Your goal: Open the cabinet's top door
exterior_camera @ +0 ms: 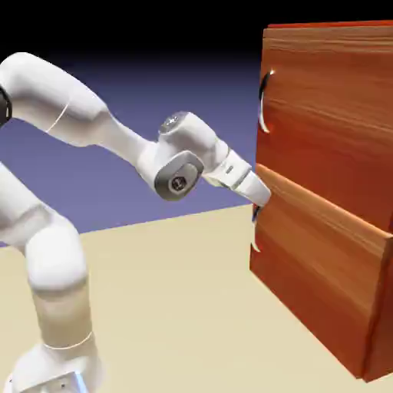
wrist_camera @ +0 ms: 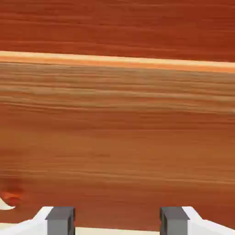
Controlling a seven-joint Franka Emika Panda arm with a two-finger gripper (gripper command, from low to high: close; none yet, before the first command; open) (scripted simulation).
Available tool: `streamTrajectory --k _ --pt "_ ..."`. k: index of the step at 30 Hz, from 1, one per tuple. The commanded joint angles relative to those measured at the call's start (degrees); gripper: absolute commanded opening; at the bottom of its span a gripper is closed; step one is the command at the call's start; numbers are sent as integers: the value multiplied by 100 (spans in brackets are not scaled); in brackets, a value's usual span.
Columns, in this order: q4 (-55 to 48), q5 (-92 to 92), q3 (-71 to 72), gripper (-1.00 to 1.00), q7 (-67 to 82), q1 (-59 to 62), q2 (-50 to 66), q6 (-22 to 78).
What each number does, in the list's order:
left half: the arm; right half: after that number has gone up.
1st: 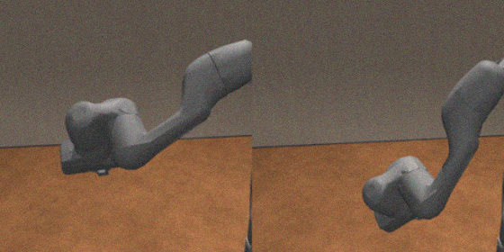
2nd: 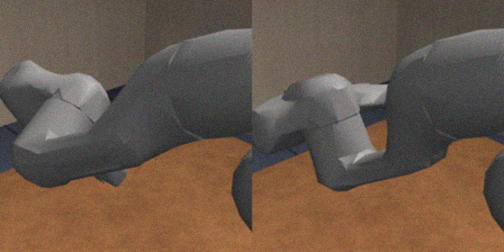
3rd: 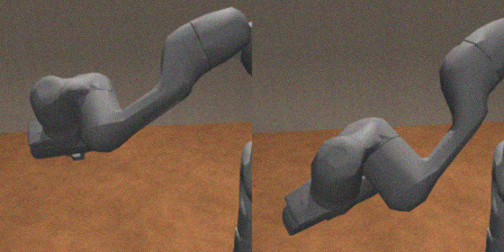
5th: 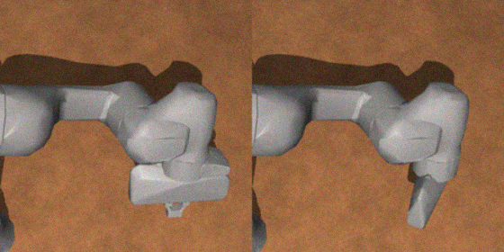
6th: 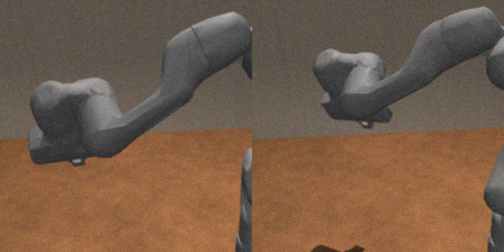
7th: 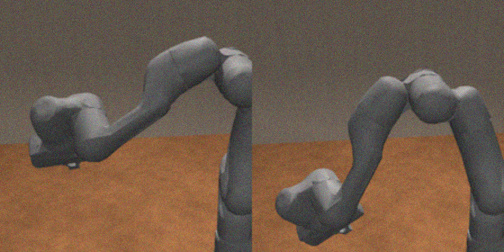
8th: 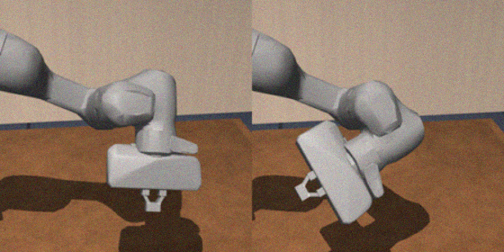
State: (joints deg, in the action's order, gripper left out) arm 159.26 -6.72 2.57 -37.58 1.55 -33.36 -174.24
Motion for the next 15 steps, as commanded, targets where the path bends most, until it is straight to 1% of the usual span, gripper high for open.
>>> streamTrajectory --k 1,15 --pt "-64 -250 95 0 181 83 -26 -9" --pt "-966 -3739 1429 0 2709 1243 -387 -130"
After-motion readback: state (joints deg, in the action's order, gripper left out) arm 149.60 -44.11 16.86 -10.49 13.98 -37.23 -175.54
